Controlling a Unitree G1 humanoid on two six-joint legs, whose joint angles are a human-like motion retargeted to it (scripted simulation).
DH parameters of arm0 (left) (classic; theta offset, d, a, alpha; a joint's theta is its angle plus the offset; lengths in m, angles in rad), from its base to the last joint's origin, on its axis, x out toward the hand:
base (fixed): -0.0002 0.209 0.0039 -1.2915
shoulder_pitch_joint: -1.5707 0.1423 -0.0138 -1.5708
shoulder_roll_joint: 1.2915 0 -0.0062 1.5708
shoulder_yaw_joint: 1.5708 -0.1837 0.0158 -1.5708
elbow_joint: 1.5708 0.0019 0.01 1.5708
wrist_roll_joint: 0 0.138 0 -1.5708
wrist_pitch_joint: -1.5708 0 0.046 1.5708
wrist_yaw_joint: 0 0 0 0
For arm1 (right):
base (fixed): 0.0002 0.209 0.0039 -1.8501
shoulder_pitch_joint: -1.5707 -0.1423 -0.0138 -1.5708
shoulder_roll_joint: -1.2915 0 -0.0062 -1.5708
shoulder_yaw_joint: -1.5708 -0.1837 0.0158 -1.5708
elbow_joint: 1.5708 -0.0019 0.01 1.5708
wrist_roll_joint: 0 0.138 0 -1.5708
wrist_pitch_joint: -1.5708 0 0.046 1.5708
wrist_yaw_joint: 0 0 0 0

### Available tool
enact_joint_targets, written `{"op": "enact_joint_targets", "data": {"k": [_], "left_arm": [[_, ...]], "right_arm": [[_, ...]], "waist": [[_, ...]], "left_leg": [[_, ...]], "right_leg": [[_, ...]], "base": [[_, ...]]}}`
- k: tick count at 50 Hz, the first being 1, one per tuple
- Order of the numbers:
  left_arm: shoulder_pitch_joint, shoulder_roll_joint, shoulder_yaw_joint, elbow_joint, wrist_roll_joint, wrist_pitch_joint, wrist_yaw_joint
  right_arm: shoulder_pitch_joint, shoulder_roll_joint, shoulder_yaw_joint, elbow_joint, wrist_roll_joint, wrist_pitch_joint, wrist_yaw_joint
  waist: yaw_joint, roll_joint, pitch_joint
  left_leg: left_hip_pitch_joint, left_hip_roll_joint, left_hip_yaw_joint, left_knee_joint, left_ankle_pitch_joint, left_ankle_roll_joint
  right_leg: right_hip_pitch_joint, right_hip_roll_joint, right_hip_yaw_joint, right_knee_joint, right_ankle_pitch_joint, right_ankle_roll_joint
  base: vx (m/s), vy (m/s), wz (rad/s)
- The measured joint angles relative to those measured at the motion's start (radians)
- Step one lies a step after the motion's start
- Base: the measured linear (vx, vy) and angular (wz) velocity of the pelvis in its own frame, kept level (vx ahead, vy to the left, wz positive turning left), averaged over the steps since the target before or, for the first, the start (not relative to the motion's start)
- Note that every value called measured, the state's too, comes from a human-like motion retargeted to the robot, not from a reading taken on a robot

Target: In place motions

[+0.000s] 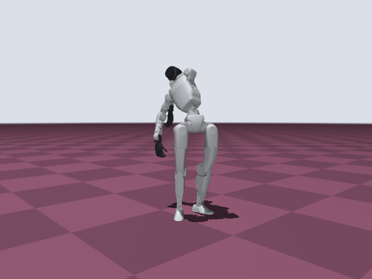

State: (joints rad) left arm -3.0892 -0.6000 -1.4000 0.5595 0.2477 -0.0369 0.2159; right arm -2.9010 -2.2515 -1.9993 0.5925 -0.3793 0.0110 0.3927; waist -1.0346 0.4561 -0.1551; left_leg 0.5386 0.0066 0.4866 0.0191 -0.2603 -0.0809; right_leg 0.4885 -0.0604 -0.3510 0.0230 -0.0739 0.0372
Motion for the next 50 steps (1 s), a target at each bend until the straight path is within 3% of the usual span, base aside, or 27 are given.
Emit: {"op": "enact_joint_targets", "data": {"k": [14,24,35,41,50], "left_arm": [[0.000,0.000,0.000,-0.085,0.069,0.023,-0.101],[0.000,0.000,0.000,-0.125,0.056,0.025,-0.080],[0.000,0.000,0.000,-0.232,0.067,0.004,-0.103],[0.000,0.000,0.000,-0.257,0.100,0.001,-0.115],[0.000,0.000,0.000,-0.047,0.077,0.070,-0.105]], "right_arm": [[0.045,0.000,0.001,0.197,-0.150,0.113,-0.067],[-0.078,0.000,-0.001,0.386,-0.231,0.117,-0.110],[-0.188,0.000,-0.001,0.636,0.065,0.147,-0.216],[-0.188,0.000,-0.001,0.663,0.176,0.114,-0.260],[0.001,0.000,0.080,0.525,0.049,0.058,-0.282]], "waist": [[-0.001,-0.007,-0.037],[-0.044,-0.017,-0.080],[-0.125,-0.025,-0.171],[-0.149,-0.021,-0.130],[-0.192,-0.016,-0.044]], "left_leg": [[0.001,0.014,-0.002,-0.005,-0.012,-0.015],[-0.065,0.041,0.034,-0.002,-0.011,-0.029],[-0.098,0.058,0.046,0.002,0.008,-0.040],[-0.090,0.068,0.036,-0.005,0.017,-0.047],[-0.049,0.121,0.031,0.077,0.050,-0.073]], "right_leg": [[-0.004,0.013,-0.008,-0.003,-0.003,-0.008],[-0.088,0.031,0.023,0.002,0.008,-0.019],[-0.114,0.038,0.034,0.013,0.005,-0.034],[-0.107,0.046,0.024,0.016,-0.001,-0.040],[-0.053,0.061,0.036,0.030,-0.009,-0.059]], "base": [[0.01,-0.08,0.03],[-0.04,-0.07,-0.15],[-0.08,-0.09,-0.06],[-0.11,-0.02,0.08],[-0.07,-0.01,-0.05]]}}
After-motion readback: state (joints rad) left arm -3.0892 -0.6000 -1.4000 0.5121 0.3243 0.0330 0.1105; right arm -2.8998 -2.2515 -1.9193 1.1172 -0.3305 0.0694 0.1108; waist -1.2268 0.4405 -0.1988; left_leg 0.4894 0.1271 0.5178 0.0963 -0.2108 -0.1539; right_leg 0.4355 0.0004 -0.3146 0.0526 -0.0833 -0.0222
